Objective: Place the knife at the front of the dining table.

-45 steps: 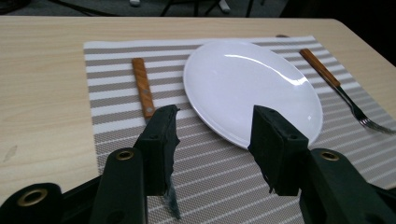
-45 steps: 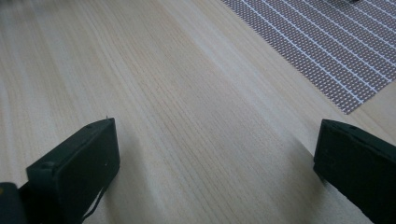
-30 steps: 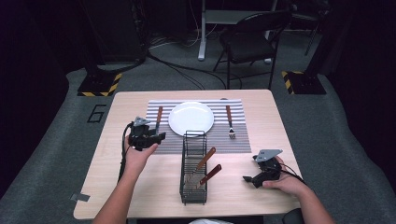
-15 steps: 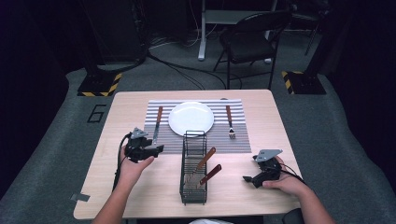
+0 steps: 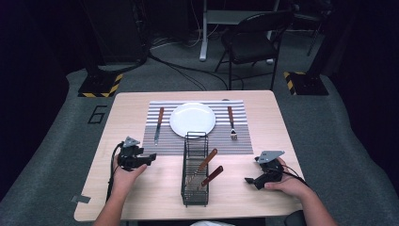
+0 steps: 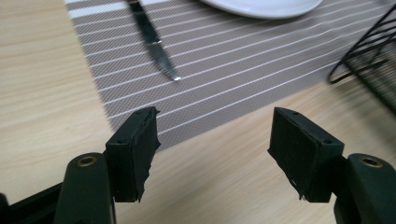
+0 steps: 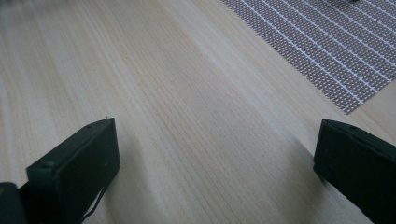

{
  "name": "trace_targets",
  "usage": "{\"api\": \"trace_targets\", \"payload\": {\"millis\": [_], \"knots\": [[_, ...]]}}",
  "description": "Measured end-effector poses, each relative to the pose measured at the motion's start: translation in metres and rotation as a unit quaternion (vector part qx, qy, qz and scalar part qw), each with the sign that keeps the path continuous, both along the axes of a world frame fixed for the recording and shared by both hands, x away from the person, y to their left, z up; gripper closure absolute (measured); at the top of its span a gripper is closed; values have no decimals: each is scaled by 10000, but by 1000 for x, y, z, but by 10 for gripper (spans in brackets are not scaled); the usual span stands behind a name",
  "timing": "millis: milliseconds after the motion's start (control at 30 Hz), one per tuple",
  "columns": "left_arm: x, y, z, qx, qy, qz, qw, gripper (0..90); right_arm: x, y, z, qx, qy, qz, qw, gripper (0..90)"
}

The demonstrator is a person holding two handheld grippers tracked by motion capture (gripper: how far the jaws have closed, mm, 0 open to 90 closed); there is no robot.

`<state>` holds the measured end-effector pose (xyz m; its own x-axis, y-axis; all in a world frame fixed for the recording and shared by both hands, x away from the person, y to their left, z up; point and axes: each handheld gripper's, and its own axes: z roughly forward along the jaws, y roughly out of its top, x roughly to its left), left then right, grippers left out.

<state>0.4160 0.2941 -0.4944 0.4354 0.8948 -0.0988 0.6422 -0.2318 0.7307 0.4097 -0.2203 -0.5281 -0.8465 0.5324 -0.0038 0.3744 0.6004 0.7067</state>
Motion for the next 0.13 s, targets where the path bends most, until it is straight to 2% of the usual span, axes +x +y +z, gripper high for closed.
{"api": "trace_targets", "payload": {"millis": [67, 133], "knots": [[1, 6, -4, 200, 78, 34, 9998, 327, 0, 0, 0, 0, 0, -2, 10000, 0], [1, 12, -7, 198, 55, 160, 9997, 327, 0, 0, 0, 0, 0, -3, 10000, 0]]}}
